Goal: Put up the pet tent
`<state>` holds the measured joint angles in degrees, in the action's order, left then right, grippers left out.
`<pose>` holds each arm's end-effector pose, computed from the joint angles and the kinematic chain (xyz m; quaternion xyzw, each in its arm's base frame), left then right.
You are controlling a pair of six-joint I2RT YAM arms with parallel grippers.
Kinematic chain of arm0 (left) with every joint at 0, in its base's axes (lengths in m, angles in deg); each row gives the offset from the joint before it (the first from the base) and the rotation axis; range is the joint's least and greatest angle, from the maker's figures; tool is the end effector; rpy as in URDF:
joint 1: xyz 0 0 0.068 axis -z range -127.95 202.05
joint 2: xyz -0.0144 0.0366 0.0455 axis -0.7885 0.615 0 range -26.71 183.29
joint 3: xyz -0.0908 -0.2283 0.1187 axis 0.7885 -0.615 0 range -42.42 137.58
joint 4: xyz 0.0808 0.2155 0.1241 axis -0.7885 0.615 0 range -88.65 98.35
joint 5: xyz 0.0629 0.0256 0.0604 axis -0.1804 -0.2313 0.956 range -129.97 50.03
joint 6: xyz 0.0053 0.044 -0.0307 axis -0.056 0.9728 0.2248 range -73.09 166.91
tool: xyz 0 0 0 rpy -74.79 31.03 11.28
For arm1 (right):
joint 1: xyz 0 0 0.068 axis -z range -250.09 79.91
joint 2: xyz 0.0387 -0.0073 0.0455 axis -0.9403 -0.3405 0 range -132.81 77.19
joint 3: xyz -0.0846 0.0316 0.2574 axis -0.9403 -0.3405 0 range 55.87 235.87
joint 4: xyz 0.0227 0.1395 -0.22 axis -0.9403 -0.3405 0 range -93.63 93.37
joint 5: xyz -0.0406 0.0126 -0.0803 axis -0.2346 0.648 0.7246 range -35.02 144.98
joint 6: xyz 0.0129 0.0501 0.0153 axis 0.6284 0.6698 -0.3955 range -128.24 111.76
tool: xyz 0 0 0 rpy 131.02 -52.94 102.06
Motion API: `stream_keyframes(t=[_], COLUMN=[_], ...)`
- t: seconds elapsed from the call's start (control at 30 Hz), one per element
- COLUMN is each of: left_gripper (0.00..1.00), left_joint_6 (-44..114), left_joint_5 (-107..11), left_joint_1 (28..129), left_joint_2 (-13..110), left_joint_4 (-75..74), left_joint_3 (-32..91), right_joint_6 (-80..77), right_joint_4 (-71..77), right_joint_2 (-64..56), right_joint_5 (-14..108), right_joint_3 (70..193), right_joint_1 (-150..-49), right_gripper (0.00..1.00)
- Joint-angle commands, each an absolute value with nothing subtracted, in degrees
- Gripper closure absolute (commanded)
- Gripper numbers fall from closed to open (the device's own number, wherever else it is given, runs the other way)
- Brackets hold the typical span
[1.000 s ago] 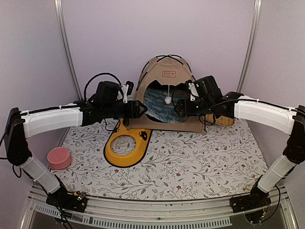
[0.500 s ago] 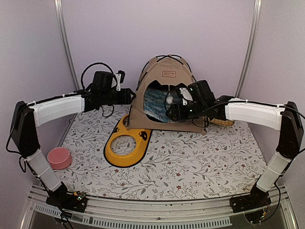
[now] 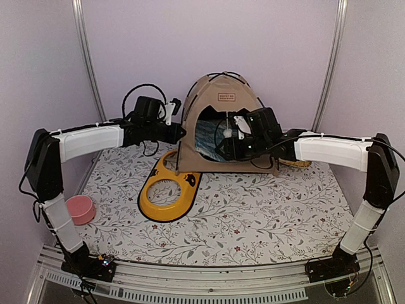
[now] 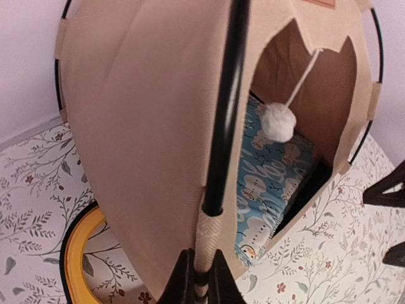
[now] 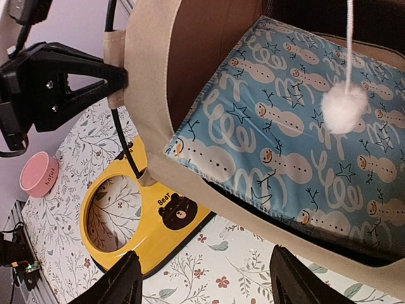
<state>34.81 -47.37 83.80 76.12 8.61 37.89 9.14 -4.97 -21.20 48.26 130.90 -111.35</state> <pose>0.3572 -0.2264 0.2782 0.1792 0.8451 -0.2387 0.4436 0.2981 0.2672 0.2751 -0.2083 0.8471 0.2827 0.3989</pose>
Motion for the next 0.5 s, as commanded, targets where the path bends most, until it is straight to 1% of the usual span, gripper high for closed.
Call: stream_keyframes(t=[0.0,0.13,0.33,0.47], left_gripper=[1.0,1.0,1.0,1.0], left_joint_6=[36.24,36.15,35.31,35.48], left_joint_5=[-50.11,-51.44,-55.07,-57.33], left_joint_1=[86.77,87.78,88.46,88.74], left_joint_2=[71.01,65.56,60.57,58.33], left_joint_4=[10.18,10.02,9.45,8.83], left_joint_3=[35.9,31.02,24.48,22.11], right_joint_6=[7.11,7.13,7.96,8.08], right_joint_4=[-2.56,-2.02,-1.26,-1.14], right_joint_2=[-24.47,-27.0,-31.74,-35.77], right_joint_5=[46.44,46.07,43.29,42.08], right_joint_3=[132.51,133.34,135.5,137.7], right_joint_1=[-111.86,-111.94,-112.76,-113.72], right_gripper=[0.3,0.33,0.41,0.42])
